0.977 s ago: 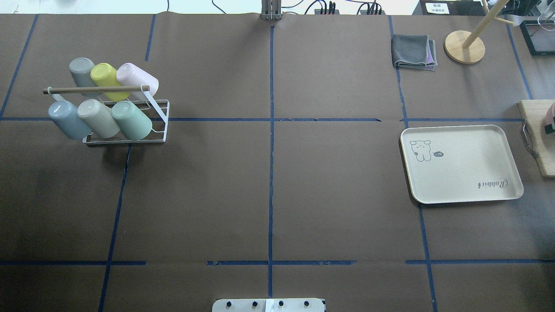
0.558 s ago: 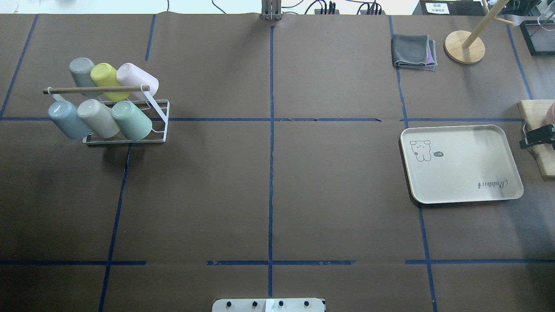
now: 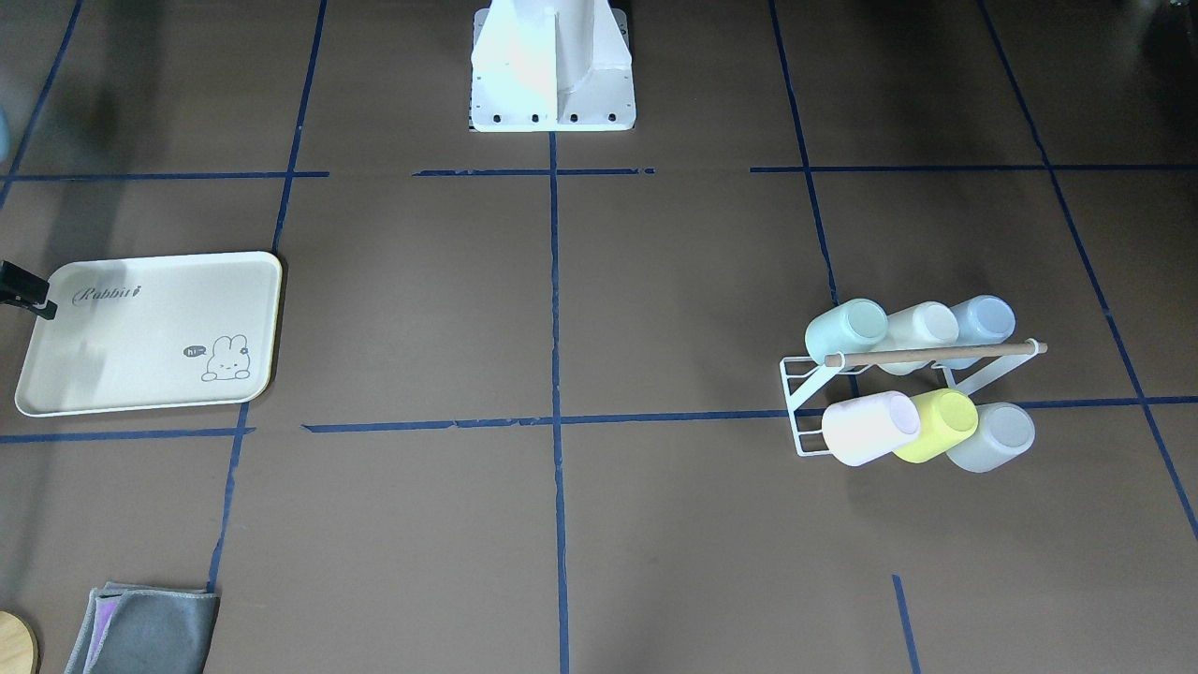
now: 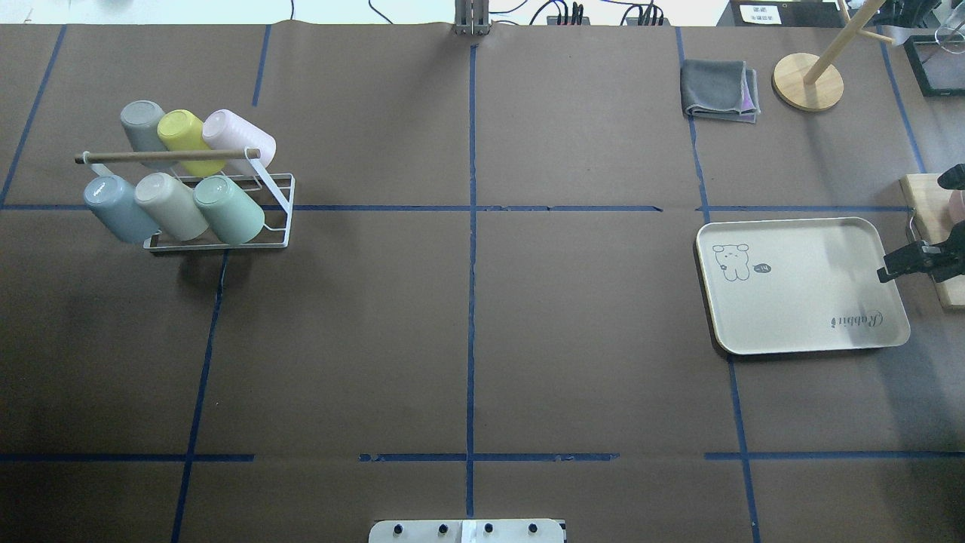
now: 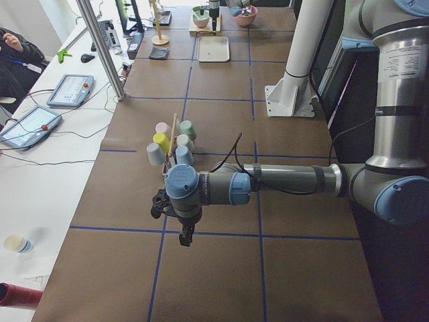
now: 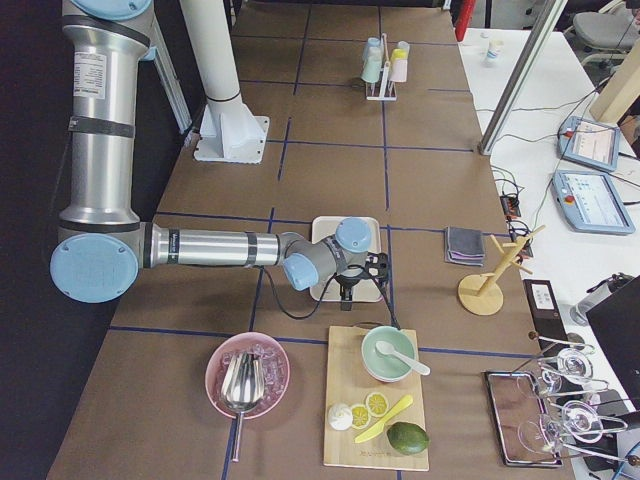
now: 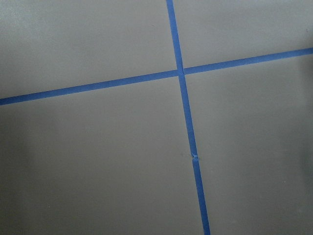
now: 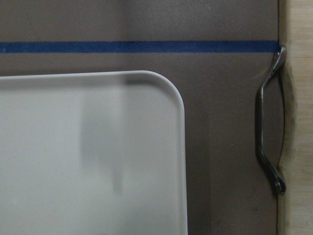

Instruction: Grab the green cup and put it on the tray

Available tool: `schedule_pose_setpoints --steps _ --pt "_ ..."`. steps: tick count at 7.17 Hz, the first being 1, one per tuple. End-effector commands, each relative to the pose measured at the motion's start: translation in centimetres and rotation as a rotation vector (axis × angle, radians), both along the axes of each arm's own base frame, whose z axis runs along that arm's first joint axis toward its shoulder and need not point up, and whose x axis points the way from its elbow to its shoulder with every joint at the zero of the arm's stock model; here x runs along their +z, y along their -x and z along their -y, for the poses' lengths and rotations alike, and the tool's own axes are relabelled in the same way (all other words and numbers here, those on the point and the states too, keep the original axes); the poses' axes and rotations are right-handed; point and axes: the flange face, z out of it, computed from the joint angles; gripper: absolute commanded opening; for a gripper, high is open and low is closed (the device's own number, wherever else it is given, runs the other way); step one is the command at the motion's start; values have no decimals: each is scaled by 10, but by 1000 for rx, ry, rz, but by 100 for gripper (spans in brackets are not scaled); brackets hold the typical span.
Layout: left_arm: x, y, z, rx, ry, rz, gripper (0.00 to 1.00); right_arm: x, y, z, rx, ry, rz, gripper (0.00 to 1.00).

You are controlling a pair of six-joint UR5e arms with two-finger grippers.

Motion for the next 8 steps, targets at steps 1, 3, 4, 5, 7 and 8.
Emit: schedule_pose_setpoints --steps 1,3,4,5,7,8 --pt "-1 0 1 0 -1 0 100 5 6 -1 -9 1 -15 90" --pt "-1 0 1 0 -1 0 100 5 16 -3 -28 -2 -21 85" --pt "-1 0 2 1 -3 2 100 6 18 -5 -33 0 -23 84" --pt "-2 0 2 1 -4 2 100 11 18 -5 -36 7 -24 82" --pt "-1 0 3 1 -4 2 100 10 20 -3 -35 9 -23 81" --pt "-1 0 3 1 -4 2 100 12 20 -3 -36 12 -25 81"
